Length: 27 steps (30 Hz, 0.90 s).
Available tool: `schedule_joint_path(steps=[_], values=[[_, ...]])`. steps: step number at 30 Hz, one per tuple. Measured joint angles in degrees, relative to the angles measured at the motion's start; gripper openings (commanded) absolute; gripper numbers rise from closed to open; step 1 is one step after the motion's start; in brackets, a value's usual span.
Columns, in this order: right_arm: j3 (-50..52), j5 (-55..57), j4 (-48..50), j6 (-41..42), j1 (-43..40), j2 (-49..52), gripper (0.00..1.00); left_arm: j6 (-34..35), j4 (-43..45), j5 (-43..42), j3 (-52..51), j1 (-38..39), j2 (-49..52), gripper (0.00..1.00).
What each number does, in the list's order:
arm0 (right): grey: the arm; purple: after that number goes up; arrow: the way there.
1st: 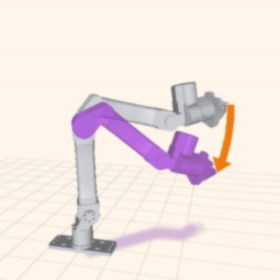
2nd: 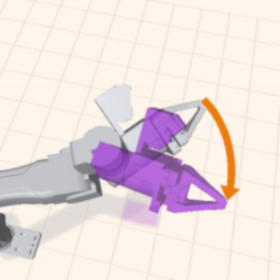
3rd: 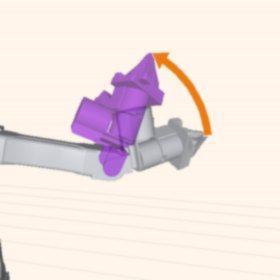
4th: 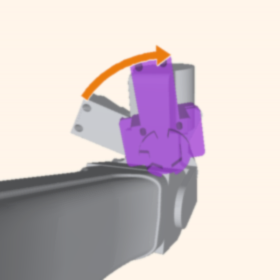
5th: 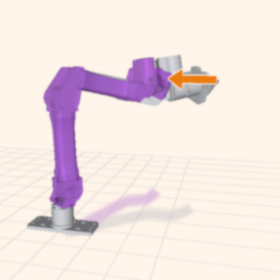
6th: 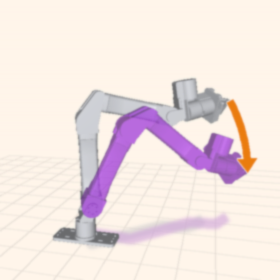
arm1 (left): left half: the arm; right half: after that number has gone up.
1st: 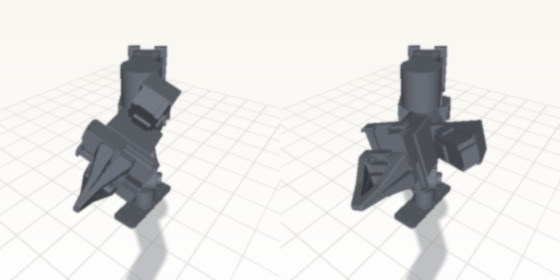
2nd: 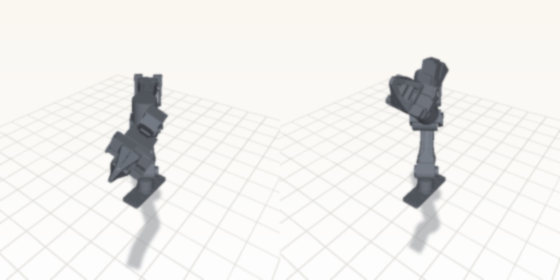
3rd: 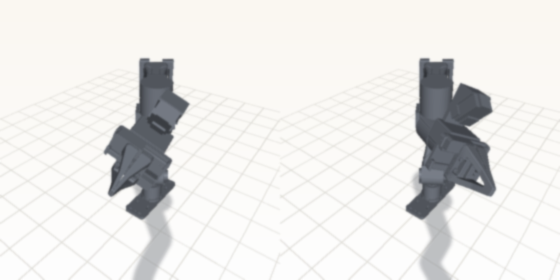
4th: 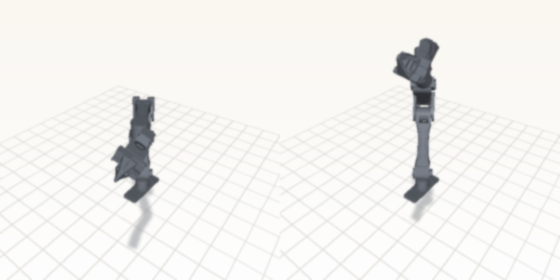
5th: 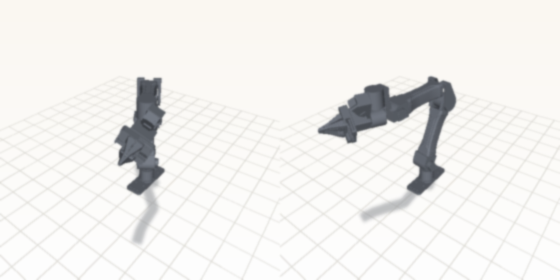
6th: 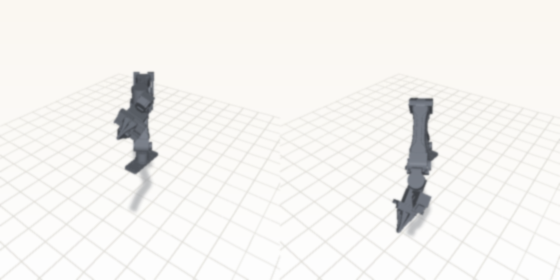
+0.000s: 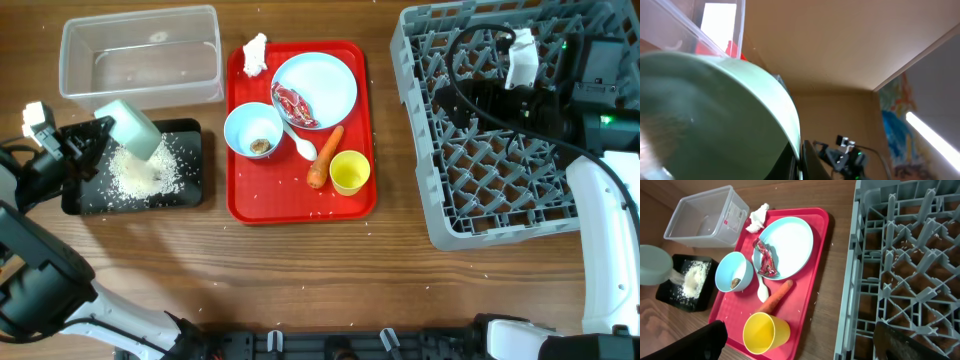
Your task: Sort waste into correct bins and load items into the dishwasher rack
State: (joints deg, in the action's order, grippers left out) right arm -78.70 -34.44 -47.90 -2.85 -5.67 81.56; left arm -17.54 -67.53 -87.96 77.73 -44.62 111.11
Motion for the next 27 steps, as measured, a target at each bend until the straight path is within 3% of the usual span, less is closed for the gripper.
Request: schedule_joint_path(steps=[12, 16, 19, 21, 22, 24, 27], values=[[0.0, 0.0, -0.94, 0.0, 0.0, 0.0, 0.96, -0.7, -3.54, -0.44, 0.0, -2.86, 0.0, 0.04], [-0.02, 0.0, -0.68, -0.02, 0.0, 0.0, 0.97, -6.56, -5.51, 3.78, -0.02, 8.07, -5.73, 0.04], [-0.02, 0.0, 0.33, 0.0, 0.0, 0.0, 0.96, -4.07, 0.13, 16.63, -0.02, 27.32, -12.81, 0.04], [-0.04, 0.0, 0.57, 0.0, 0.0, 0.0, 0.96, 4.66, 5.99, 31.06, 0.02, 38.97, -13.64, 0.04], [-0.07, 0.0, 0.39, 0.0, 0.0, 0.0, 0.96, 12.46, 9.07, 46.12, 0.0, 49.31, -13.62, 0.04], [-0.09, 0.17, 0.28, 0.0, 0.0, 0.0, 0.96, 21.31, 9.57, 62.93, 0.0, 59.87, -13.62, 0.04], [-0.09, 1.53, -0.17, -0.02, 0.0, 0.0, 0.96, 28.44, 9.2, 77.2, -0.02, 70.14, -13.62, 0.04]])
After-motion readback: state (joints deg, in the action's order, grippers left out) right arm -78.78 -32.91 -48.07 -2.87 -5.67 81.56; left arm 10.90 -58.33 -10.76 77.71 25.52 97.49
